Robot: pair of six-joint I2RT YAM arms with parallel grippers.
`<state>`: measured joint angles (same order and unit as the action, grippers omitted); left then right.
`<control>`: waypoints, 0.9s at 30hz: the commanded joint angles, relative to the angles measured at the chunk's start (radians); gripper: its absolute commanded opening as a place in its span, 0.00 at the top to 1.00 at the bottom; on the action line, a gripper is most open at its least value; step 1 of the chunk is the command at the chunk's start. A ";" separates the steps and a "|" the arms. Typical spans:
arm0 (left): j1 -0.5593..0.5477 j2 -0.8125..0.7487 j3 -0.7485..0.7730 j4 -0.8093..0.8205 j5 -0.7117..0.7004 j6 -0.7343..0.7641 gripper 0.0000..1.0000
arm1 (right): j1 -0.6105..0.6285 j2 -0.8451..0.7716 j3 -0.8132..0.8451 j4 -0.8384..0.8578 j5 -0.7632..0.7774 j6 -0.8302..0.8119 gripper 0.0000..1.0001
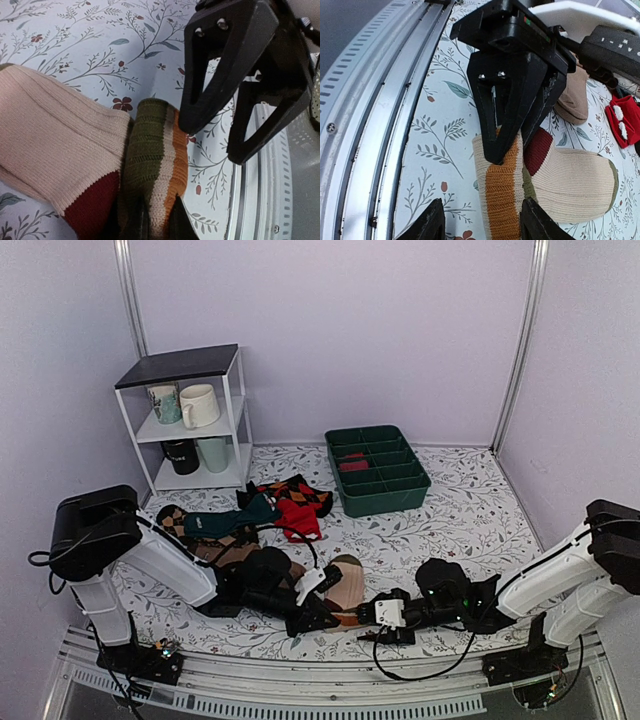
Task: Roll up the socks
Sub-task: Roll a pair of socks at the center of the board.
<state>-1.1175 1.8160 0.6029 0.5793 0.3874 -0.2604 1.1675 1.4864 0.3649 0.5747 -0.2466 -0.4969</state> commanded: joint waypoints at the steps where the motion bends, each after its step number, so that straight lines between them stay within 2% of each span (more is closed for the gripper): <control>1: -0.002 0.071 -0.053 -0.265 0.025 -0.017 1.00 | 0.015 0.057 0.045 -0.022 0.119 -0.037 0.48; 5: 0.000 0.071 -0.056 -0.259 0.028 -0.016 1.00 | 0.015 0.095 0.068 -0.022 0.168 -0.032 0.48; 17: 0.010 0.072 -0.068 -0.242 0.049 -0.010 1.00 | 0.025 0.166 0.088 -0.099 0.096 0.024 0.55; 20: 0.013 0.072 -0.070 -0.235 0.056 -0.007 1.00 | 0.030 0.195 0.104 -0.128 0.134 0.050 0.62; 24: 0.018 0.078 -0.069 -0.228 0.068 -0.005 1.00 | 0.030 0.220 0.145 -0.176 0.151 0.081 0.80; 27: 0.019 0.067 -0.065 -0.226 0.053 -0.001 1.00 | 0.028 0.230 0.170 -0.216 0.138 0.119 0.83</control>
<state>-1.0924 1.8187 0.5880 0.5915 0.4461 -0.2626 1.1858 1.6508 0.4980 0.4938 -0.1059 -0.4461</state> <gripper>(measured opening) 0.058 0.192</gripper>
